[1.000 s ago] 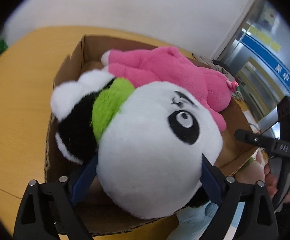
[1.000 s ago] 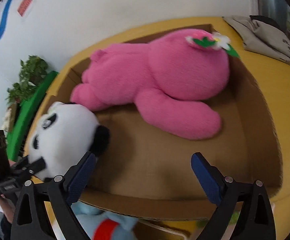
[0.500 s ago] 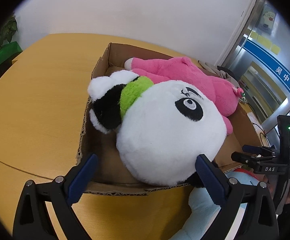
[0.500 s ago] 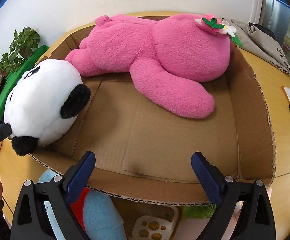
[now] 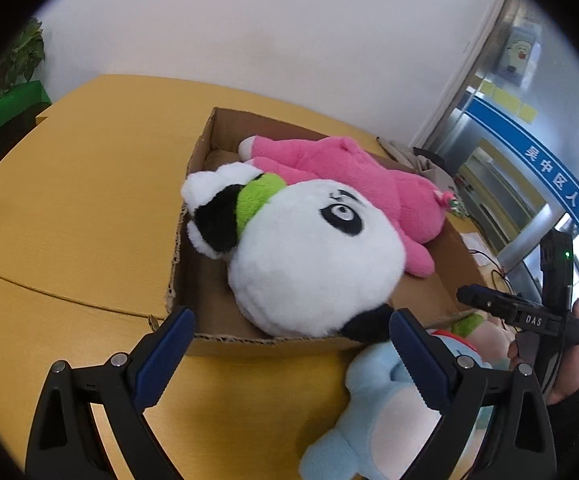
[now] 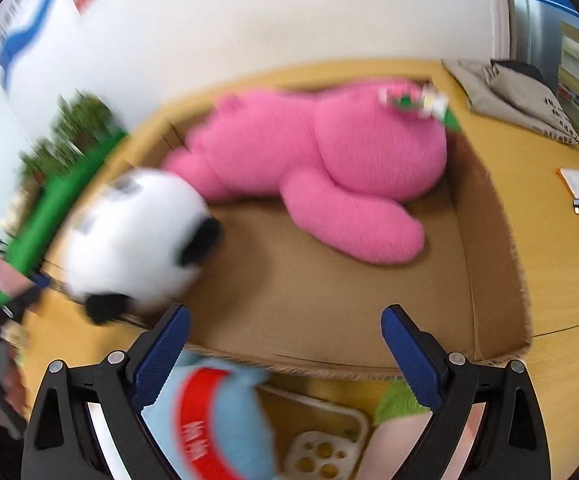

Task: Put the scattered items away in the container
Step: 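Move both grippers down onto the light-blue HaHa plush, then close both grippers on the blue plush and lift it, then carry the blue plush over the box and lower it onto the pink bear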

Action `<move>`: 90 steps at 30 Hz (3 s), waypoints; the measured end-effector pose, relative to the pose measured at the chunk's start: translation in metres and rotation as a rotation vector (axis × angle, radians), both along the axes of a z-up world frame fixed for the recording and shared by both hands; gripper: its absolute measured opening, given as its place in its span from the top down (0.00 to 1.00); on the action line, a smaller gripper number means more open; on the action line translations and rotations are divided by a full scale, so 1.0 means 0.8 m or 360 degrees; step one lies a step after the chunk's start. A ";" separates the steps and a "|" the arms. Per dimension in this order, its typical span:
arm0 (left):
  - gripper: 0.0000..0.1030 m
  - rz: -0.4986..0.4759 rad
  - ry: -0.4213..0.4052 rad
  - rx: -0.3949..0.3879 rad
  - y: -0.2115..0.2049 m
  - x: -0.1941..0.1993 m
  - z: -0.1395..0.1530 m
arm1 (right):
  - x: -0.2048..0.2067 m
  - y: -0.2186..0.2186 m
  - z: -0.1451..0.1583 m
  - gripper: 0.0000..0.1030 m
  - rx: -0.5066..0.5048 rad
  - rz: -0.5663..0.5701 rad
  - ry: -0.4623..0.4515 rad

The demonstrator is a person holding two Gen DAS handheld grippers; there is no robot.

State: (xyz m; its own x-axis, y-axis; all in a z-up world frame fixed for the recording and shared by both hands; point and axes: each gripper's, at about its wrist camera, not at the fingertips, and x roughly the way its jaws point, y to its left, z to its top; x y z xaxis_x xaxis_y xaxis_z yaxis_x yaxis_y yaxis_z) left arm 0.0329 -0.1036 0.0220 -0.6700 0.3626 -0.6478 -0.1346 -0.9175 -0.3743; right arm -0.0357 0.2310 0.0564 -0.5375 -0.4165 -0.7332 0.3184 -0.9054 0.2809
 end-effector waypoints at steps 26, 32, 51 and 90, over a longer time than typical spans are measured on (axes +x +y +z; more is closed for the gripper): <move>0.01 -0.0606 -0.0464 0.0303 0.108 0.002 -0.127 | 0.093 -0.067 -0.078 0.00 0.0157 0.0626 -0.0137; 0.09 -0.0589 -0.0467 0.0352 0.108 0.010 -0.124 | 0.100 -0.065 -0.075 0.03 0.0115 0.0605 -0.0113; 0.14 -0.0546 0.0152 0.0133 0.114 0.021 0.089 | 0.136 -0.042 0.113 0.16 -0.0097 0.0543 0.0529; 0.14 -0.0380 -0.0109 0.0259 0.165 -0.161 0.003 | -0.076 0.000 0.037 0.15 -0.0089 0.0342 0.0342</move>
State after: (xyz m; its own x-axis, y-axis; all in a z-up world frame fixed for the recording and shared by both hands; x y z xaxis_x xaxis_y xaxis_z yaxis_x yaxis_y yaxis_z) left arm -0.0959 0.0283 0.0245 -0.5101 0.6074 -0.6090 -0.3088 -0.7902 -0.5294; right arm -0.0966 0.2312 0.0860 -0.5729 -0.5741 -0.5850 0.5586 -0.7958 0.2338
